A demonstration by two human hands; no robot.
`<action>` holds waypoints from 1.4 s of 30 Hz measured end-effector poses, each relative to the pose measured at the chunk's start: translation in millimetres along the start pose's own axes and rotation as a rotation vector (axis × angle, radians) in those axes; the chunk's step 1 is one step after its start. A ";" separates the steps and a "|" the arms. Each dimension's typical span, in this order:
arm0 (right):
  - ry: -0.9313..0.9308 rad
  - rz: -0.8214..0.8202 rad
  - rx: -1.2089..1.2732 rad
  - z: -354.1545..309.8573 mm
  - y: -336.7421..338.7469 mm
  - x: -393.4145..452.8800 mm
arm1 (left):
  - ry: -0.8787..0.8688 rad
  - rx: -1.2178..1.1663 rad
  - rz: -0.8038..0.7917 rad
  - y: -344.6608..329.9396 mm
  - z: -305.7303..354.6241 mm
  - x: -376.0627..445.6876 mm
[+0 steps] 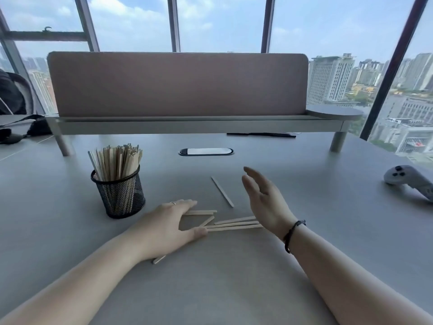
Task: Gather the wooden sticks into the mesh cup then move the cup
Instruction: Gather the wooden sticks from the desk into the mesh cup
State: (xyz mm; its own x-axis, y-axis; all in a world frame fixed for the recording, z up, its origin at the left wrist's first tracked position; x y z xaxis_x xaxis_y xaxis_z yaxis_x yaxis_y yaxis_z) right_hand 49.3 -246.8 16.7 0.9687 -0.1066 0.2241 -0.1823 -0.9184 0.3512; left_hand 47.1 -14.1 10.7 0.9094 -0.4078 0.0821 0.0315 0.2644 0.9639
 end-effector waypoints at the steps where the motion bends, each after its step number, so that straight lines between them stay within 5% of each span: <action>1: -0.020 -0.015 -0.111 4.1 1.2 1.4 | -0.016 -0.018 0.029 -0.9 -3.6 -0.1; 21: -0.127 -0.207 0.709 -14.1 -47.2 -10.9 | -0.145 -0.236 0.125 -10.9 0.6 2.5; 23: -0.033 -0.118 0.578 -13.8 -45.2 -9.6 | -0.162 -0.295 0.114 -13.1 3.7 3.6; 26: 0.185 -0.021 -0.045 -9.7 -37.0 -2.9 | -0.172 -0.362 0.115 -13.1 5.6 3.8; 30: 0.148 -0.275 -0.599 4.5 -43.3 1.4 | -0.181 -0.334 0.130 -11.5 5.8 2.7; 35: 0.117 -0.152 -0.528 4.9 -32.2 4.5 | -0.161 -0.195 0.166 -7.7 1.7 1.4; 42: 0.125 -0.285 -0.374 2.0 -21.5 -5.5 | -0.018 0.107 0.019 -12.1 -10.9 6.6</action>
State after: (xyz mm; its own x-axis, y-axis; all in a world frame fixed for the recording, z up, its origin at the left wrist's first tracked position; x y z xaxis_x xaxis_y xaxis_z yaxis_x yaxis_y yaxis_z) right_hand 48.2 -227.2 6.1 0.9654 0.1971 0.1709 0.0172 -0.7018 0.7122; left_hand 57.2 -10.5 -3.1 0.9019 -0.4192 0.1038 -0.0308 0.1773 0.9837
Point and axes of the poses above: each hand's wrist, its own x-axis towards the middle knuckle, its own y-axis out of the back of the hand, z = x × y, the point moved 3 cm from there along x, towards the middle knuckle, and after that the axes turned 4 degrees about x, right-handed, at the moved point
